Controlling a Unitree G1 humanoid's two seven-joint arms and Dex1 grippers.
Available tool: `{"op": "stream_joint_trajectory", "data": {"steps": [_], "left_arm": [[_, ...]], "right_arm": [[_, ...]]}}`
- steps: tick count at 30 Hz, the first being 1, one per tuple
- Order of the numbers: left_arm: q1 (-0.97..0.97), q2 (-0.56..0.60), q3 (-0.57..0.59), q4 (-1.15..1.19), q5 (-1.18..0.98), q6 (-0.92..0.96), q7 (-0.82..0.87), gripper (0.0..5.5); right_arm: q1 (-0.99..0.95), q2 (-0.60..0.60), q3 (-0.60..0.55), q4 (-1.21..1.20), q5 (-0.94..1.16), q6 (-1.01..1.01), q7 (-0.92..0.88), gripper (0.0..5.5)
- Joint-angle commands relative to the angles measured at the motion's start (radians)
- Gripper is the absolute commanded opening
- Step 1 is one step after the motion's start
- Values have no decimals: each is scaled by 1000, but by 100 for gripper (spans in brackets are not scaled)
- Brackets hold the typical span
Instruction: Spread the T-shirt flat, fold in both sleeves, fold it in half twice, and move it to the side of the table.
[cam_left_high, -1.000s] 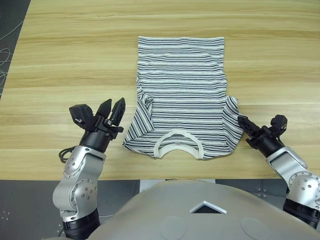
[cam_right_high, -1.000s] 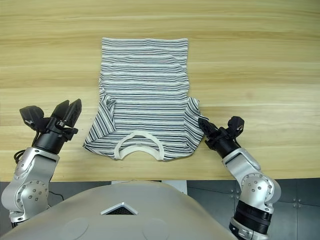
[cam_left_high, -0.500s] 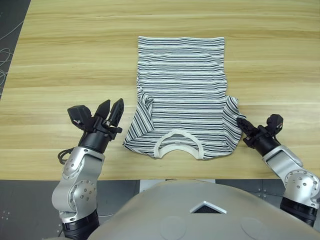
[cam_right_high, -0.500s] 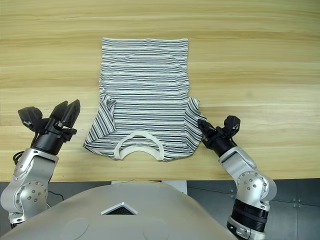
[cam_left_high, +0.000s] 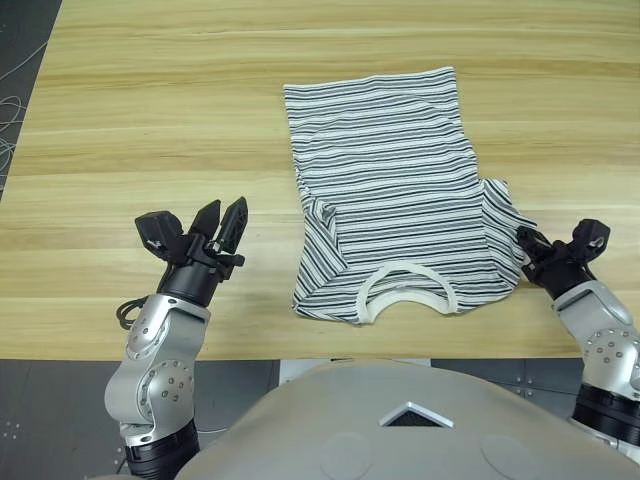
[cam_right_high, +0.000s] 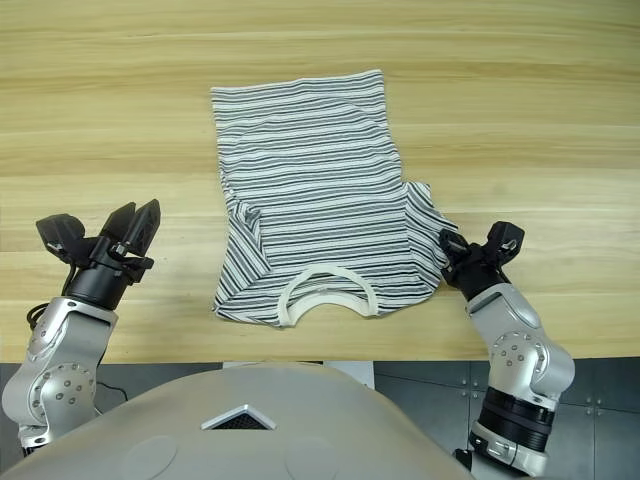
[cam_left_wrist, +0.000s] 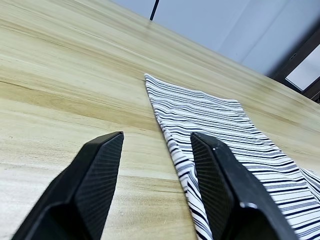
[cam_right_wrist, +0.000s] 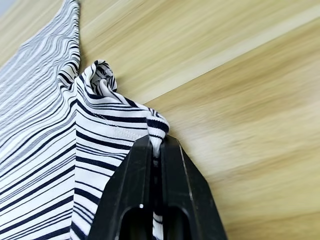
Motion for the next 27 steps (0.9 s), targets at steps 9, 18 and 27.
{"op": "stream_joint_trajectory", "data": {"steps": [9, 18, 27], "left_arm": [[18, -14, -20, 4, 16, -11, 1, 252], [5, -9, -16, 4, 12, -8, 3, 252], [1, -9, -15, 5, 11, -8, 1, 252]], "right_arm": [[33, 11, 21, -198, -5, -92, 117, 13], [104, -63, 145, -230, -87, -48, 189, 13], [90, -18, 212, -288, -113, -110, 199, 13]]}}
